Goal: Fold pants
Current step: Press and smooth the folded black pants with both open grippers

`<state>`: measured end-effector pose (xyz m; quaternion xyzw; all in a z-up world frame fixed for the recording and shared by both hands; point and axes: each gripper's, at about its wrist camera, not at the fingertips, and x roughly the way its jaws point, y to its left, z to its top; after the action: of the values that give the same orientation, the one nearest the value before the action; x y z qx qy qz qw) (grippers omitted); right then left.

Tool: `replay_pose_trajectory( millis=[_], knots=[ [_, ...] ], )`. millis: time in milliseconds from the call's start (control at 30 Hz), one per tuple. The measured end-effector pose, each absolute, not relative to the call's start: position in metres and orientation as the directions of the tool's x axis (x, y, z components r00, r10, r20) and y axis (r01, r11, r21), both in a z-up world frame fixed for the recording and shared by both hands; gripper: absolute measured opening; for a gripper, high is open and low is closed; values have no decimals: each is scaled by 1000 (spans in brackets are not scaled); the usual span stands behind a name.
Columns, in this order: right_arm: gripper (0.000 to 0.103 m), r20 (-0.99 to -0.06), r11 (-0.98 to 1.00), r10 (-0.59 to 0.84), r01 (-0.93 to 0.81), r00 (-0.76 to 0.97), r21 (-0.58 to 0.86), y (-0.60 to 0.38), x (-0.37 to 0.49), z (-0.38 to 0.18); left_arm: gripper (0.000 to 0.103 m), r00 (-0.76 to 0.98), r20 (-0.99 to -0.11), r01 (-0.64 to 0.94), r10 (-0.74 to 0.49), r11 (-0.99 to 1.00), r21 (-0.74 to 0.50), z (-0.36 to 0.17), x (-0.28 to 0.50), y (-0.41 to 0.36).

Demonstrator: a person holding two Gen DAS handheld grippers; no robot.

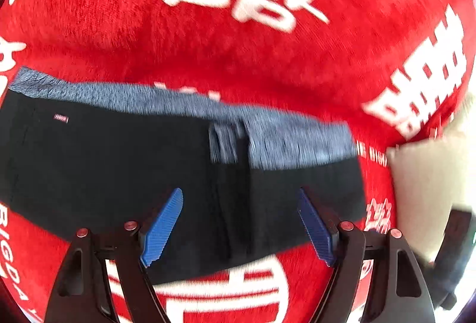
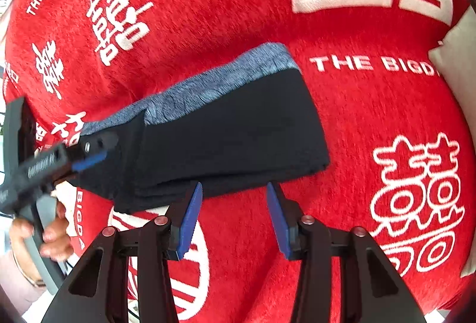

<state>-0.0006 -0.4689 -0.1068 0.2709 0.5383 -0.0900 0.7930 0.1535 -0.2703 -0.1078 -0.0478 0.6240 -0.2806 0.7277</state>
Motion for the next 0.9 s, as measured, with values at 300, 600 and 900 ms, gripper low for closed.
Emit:
replay_pose_trajectory(
  millis=[300,600,900],
  knots=[
    [49,-903,845,157,419,400,332,-460,21,-111,56,-77,-881,327,-467,823,-465,-166,186,-313],
    [49,-924,855,112,438,366,277,-464,30,-115,51,94,-942,426,-323,868,-255,-129,154,-310],
    [48,-955,840,-30,526,294,135,-497,49,-122,51,138,-967,518,-213,848,-113,-140,131,-371]
  ],
)
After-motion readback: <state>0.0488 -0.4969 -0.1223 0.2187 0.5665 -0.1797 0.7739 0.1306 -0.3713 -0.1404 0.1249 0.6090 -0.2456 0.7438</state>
